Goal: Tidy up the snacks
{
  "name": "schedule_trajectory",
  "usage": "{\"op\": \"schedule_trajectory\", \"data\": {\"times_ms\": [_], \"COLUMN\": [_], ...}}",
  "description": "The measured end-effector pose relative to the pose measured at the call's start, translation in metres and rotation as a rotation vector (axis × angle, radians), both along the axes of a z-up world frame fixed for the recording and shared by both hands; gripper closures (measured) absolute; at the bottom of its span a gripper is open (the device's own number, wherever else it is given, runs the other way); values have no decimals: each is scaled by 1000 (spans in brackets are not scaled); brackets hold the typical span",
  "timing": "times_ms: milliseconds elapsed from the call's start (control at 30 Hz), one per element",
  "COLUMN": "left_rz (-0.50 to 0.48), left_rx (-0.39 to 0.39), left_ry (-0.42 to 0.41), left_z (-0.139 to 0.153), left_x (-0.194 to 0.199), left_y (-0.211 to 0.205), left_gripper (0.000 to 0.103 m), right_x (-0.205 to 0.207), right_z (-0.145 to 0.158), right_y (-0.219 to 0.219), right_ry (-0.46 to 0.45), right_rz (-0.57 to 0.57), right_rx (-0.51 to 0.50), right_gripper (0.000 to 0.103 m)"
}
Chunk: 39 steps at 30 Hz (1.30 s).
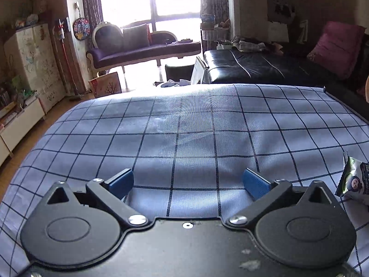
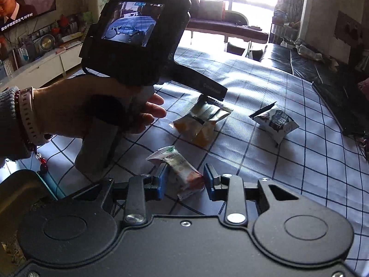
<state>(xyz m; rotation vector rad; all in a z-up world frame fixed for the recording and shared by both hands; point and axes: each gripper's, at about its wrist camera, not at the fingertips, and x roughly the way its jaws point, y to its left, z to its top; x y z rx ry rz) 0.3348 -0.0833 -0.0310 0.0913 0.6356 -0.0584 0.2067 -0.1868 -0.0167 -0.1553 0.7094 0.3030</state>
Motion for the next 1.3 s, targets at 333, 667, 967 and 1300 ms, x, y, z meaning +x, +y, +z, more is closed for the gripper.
{"op": "schedule_trajectory", "data": {"times_ms": [333, 667, 967, 1300], "left_rz": [-4, -5, -5, -5], "left_rx": [-62, -62, -61, -62], "left_ry": [1, 1, 0, 1], "left_z": [-4, -5, -5, -5], "left_x": [-5, -3, -3, -3], "left_y": [8, 10, 10, 10], "left_gripper": [0, 0, 0, 0], "right_x": [3, -1, -3, -1], "right_z": [-1, -1, 2, 1], "right_y": [-1, -5, -7, -8], "right_ry": [-10, -11, 4, 7], "right_rz": [-43, -75, -89, -102], "right_rx": [-4, 2, 38, 60], "right_gripper": [64, 68, 70, 70]}}
